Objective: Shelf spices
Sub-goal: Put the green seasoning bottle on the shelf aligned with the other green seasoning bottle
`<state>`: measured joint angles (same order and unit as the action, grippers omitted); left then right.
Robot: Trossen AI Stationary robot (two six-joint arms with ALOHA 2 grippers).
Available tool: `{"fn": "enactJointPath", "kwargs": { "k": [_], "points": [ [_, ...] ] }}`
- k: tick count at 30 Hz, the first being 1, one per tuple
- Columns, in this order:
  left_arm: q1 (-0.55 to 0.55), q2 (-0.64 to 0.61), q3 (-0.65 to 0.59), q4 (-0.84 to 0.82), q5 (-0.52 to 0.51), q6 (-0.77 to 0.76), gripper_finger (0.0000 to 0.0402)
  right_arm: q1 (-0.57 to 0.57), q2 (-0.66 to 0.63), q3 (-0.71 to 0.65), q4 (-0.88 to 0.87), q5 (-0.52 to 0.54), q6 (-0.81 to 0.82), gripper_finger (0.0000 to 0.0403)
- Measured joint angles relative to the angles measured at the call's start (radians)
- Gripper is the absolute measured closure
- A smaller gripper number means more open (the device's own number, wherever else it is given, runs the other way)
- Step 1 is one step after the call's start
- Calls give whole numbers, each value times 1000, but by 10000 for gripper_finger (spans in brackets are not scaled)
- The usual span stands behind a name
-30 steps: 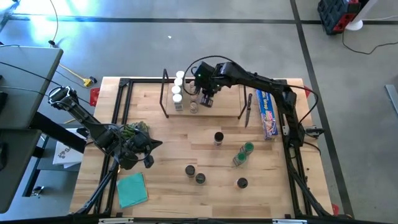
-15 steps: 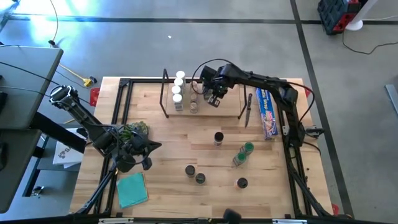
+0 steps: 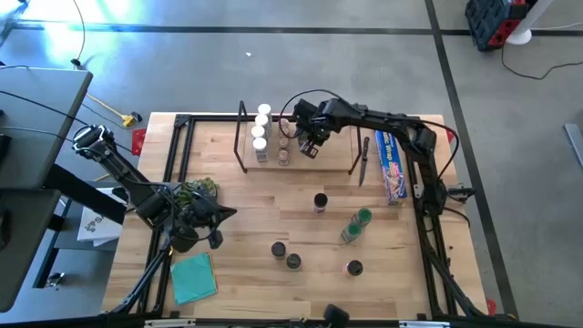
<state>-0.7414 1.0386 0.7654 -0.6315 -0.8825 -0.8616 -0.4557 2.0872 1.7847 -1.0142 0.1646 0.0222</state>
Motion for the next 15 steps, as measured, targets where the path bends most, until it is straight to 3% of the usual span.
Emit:
{"fn": "enactJointPath", "kwargs": {
  "k": [15],
  "points": [
    [0, 0, 0, 0, 0, 0, 401, 3, 0, 0, 31, -28, 8, 403]
  ]
}}
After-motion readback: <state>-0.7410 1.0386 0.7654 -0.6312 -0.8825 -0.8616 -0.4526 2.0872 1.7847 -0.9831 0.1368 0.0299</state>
